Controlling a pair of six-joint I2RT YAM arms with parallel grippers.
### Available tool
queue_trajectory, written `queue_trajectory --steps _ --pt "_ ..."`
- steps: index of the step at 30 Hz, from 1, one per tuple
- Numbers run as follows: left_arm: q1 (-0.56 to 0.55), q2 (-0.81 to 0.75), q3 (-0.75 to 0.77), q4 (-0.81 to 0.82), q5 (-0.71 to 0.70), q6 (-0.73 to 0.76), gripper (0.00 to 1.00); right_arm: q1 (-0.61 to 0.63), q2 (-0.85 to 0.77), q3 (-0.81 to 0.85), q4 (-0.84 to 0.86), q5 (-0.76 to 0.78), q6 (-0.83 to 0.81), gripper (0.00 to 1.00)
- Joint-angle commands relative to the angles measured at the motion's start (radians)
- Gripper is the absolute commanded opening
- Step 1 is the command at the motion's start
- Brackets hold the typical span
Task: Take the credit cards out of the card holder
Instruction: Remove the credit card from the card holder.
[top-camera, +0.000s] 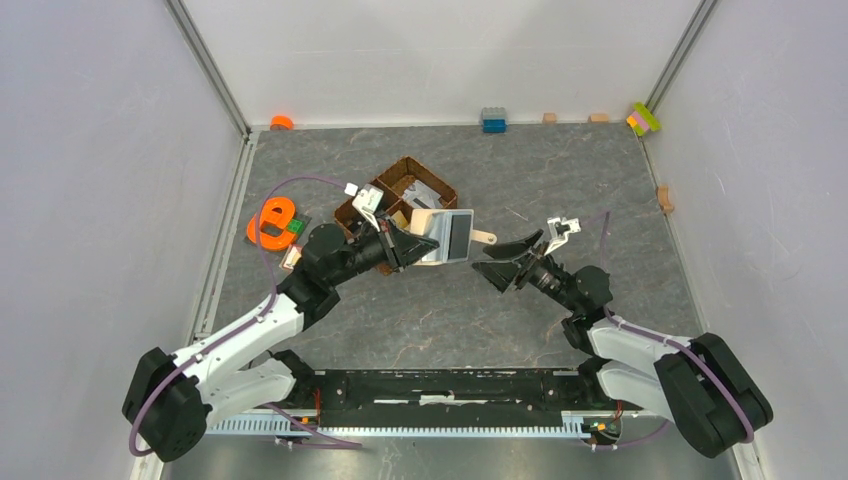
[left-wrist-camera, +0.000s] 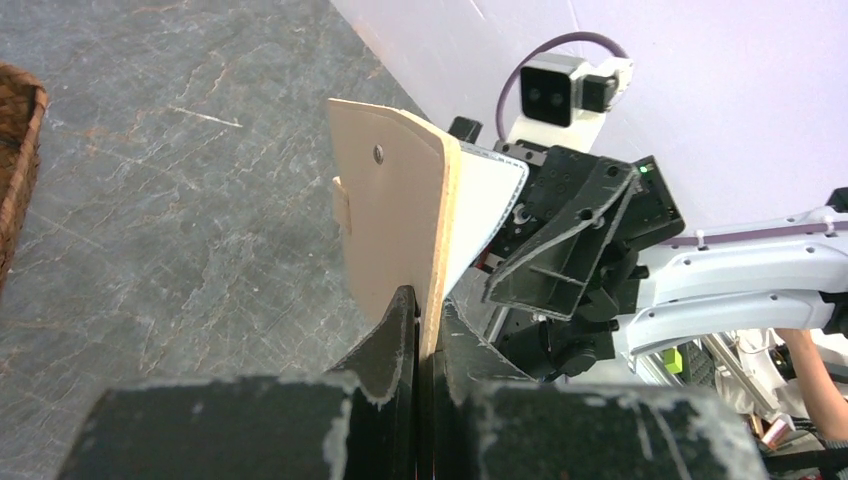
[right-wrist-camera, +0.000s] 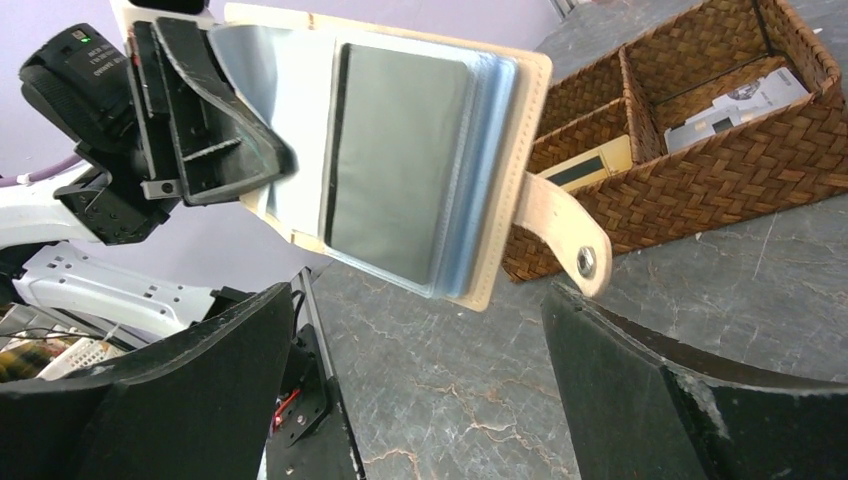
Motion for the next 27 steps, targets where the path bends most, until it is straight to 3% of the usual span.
queue_trajectory --steps 1,13,22,27 --pt "-0.001 -0.014 0.003 0.125 0.054 -0.043 0.02 0.018 0.03 0.018 0.029 0.007 -0.007 0.98" --pt "-0.007 0.047 0.002 0.279 0.182 -0.119 0.02 0.034 0.041 -0.001 0.176 -0.017 0.047 0.98" --pt "-0.007 0.082 0.008 0.306 0.207 -0.146 0.02 0.034 0.011 -0.009 0.267 -0.064 0.093 0.98" --pt "-0.008 0.097 0.008 0.307 0.203 -0.151 0.02 0.034 0.006 -0.013 0.303 -0.074 0.114 0.88"
